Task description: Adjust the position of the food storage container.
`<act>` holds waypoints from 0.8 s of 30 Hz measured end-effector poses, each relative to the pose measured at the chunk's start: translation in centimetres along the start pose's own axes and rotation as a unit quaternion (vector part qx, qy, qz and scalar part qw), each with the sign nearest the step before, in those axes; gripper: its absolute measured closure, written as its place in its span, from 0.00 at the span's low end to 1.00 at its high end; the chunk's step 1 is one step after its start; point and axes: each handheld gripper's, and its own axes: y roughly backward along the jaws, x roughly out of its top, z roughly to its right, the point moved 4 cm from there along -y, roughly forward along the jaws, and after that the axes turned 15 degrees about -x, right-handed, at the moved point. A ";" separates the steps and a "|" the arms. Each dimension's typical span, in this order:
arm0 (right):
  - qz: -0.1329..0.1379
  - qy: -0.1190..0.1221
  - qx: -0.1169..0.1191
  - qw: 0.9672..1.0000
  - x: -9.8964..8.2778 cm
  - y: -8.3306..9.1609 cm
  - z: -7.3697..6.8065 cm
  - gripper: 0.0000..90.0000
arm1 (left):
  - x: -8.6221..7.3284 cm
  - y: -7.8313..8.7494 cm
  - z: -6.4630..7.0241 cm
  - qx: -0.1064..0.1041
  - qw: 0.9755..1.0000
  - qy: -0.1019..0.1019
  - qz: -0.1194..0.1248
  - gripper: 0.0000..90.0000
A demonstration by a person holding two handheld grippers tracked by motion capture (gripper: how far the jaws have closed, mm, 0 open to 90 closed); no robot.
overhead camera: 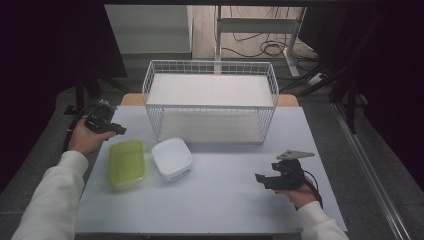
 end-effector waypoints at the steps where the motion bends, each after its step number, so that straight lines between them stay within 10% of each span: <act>1: 0.000 0.000 -0.002 1.000 0.0 0.0 0.0 0.22 | 0.1 -0.3 -0.2 0.000 1.000 -0.003 -0.006 0.78; 10: -0.004 0.003 -0.002 1.000 -0.1 -0.3 0.1 0.22 | 0.3 -3.4 -1.1 0.004 0.999 -0.011 -0.046 1.00; 24: -0.007 0.007 -0.004 1.000 -0.2 -0.4 0.3 0.22 | -0.8 -4.1 -0.5 0.004 0.997 -0.025 -0.077 1.00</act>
